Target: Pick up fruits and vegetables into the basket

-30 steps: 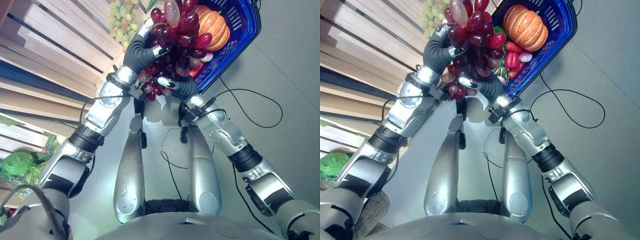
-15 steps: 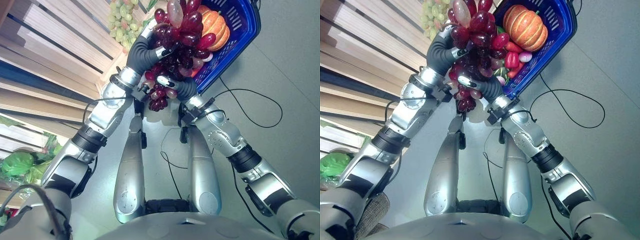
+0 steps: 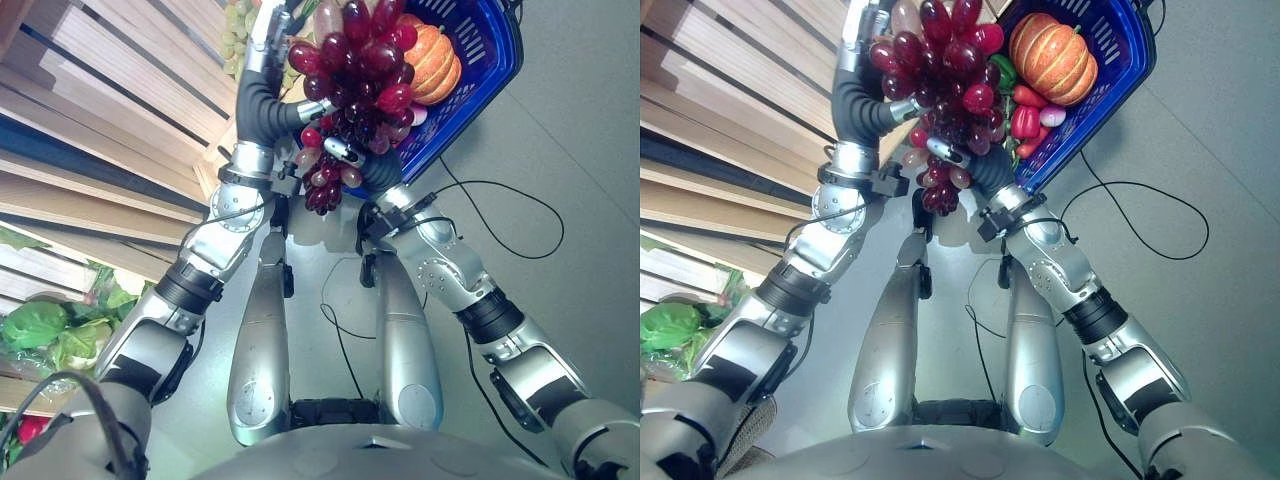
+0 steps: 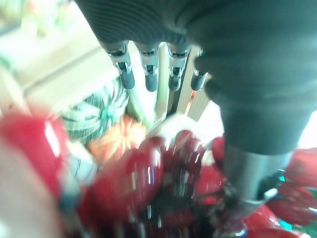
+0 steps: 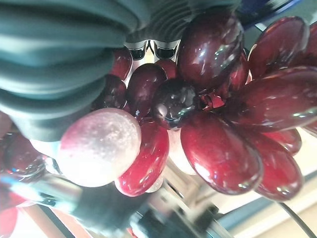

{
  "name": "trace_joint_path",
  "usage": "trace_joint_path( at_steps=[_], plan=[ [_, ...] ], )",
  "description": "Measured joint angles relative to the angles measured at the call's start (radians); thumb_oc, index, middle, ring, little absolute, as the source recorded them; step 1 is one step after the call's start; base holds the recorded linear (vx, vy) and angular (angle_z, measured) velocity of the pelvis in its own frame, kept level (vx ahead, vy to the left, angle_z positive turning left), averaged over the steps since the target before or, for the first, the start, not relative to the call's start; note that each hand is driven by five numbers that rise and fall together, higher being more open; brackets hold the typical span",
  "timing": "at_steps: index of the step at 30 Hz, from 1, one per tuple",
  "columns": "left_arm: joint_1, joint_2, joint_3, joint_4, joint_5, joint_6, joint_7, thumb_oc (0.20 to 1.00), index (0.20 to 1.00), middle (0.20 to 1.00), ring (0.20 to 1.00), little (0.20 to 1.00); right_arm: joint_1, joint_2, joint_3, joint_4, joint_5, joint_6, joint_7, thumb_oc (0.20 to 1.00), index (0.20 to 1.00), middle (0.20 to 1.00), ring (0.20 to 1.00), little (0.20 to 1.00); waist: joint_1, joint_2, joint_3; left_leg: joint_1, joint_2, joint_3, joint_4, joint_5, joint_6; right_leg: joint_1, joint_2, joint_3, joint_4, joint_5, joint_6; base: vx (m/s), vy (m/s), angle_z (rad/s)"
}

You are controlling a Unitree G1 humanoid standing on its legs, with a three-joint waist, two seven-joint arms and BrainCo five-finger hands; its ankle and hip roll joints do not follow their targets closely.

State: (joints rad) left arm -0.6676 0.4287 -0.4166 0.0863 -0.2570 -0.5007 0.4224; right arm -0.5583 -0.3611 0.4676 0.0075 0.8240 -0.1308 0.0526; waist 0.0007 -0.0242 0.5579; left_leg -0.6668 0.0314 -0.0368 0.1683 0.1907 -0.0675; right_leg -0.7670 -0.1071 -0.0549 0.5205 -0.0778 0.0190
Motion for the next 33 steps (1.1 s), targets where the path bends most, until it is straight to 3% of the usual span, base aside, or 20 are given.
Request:
trace_joint_path(
  at_steps=[6,18,25,33],
  plan=[
    [0.013,0.009,0.095,0.044,0.125,-0.005,0.192,1.000,1.000,1.000,1.000,1.000,0.006,0.026,-0.076,0.081,-0.002,-0.038,-0.065,0.200,0.200,0.200,0.200,0.200,0.000,0.000,0.000,0.001,0.000,0.001,0.000,0.000,0.000,0.000,-0.001,0.001,-0.001,0.000,0.000,0.00,0.014,0.00],
    [-0.086,0.060,0.104,0.406,0.201,0.024,0.357,1.000,1.000,1.000,1.000,1.000,-0.080,0.006,-0.102,0.425,-0.024,-0.053,-0.221,0.200,0.200,0.200,0.200,0.200,-0.002,0.000,0.000,0.007,0.002,0.012,-0.002,-0.002,0.001,-0.002,0.001,0.015,-0.010,0.000,0.001,0.00,0.037,-0.03],
    [-0.249,0.137,-0.013,0.622,0.297,0.118,0.378,1.000,1.000,1.000,1.000,1.000,-0.276,-0.021,-0.095,0.684,-0.028,0.002,-0.314,0.200,0.200,0.200,0.200,0.200,0.000,0.009,0.005,-0.003,0.002,0.014,-0.005,0.002,-0.003,-0.015,0.000,0.016,-0.011,0.000,0.001,0.00,0.021,-0.01],
    [-0.387,0.182,-0.148,0.783,0.466,0.187,0.375,1.000,1.000,1.000,1.000,1.000,-0.441,-0.023,-0.075,0.947,-0.020,0.059,-0.305,0.200,0.200,0.200,0.200,0.200,0.015,0.023,0.010,-0.006,0.001,0.015,-0.006,0.003,-0.004,-0.021,-0.001,0.016,-0.007,0.000,0.000,0.01,0.032,-0.01]
  ],
)
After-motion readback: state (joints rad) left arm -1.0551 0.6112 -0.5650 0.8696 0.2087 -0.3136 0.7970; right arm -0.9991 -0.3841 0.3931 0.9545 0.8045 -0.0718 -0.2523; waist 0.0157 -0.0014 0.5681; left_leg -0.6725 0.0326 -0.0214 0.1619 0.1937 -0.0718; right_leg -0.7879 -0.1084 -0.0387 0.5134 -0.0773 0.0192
